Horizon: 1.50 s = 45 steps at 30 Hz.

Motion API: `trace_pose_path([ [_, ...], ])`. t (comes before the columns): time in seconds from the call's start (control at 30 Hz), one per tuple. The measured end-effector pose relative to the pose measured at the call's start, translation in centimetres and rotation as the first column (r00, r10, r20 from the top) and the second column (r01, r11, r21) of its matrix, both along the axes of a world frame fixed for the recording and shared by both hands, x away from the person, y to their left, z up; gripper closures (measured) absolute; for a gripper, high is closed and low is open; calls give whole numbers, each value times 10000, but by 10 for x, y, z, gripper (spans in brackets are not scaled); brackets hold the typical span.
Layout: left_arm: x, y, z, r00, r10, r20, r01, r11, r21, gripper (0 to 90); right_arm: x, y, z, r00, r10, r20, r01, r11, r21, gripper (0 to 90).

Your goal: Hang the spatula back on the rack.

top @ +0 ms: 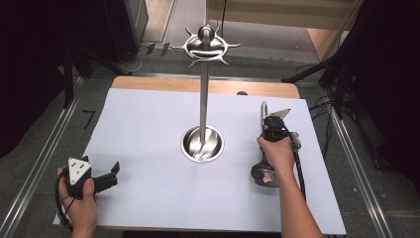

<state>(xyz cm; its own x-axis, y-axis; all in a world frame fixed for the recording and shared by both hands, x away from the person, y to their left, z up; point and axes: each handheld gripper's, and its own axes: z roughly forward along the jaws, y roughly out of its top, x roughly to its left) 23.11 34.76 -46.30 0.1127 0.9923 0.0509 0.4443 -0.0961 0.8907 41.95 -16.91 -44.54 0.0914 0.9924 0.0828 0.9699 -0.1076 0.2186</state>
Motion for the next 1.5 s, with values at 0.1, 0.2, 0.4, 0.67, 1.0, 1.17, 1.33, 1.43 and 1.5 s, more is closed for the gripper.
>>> trace_pose_path([
  [0.1,0,0,0,10000,-16,-11,16,10000,19,2,2,-1,0,9999,56,-145,-55,10000,35,753],
  [0.2,0,0,0,10000,0,-4,0,10000,40,2,5,-2,0,9995,16,-324,-12,9999,123,755],
  [0.4,0,0,0,10000,-2,5,2,10000,9,2,11,1,1,9969,33,-785,-46,9999,-161,761],
  [0.67,0,0,0,10000,11,-4,-11,10000,-10,2,12,1,1,9962,-74,-862,62,9999,-144,765],
  [1.0,0,0,0,10000,21,15,-21,10000,-35,2,12,-6,1,9975,-75,-708,105,9991,415,768],
  [1.17,0,0,0,10000,6,-21,-6,10000,15,2,6,-6,2,9997,135,-222,-129,9996,267,767],
  [1.33,0,0,0,10000,2,-16,-2,10000,17,2,-3,-7,7,9977,456,510,-461,9989,100,768],
  [1.43,0,0,0,10000,-11,4,11,10000,45,2,-12,-10,14,9912,575,1194,-603,9980,196,768],
  [1.5,0,0,0,10000,0,4,0,10000,39,2,-14,-11,16,9886,631,1367,-677,9973,291,768],
])
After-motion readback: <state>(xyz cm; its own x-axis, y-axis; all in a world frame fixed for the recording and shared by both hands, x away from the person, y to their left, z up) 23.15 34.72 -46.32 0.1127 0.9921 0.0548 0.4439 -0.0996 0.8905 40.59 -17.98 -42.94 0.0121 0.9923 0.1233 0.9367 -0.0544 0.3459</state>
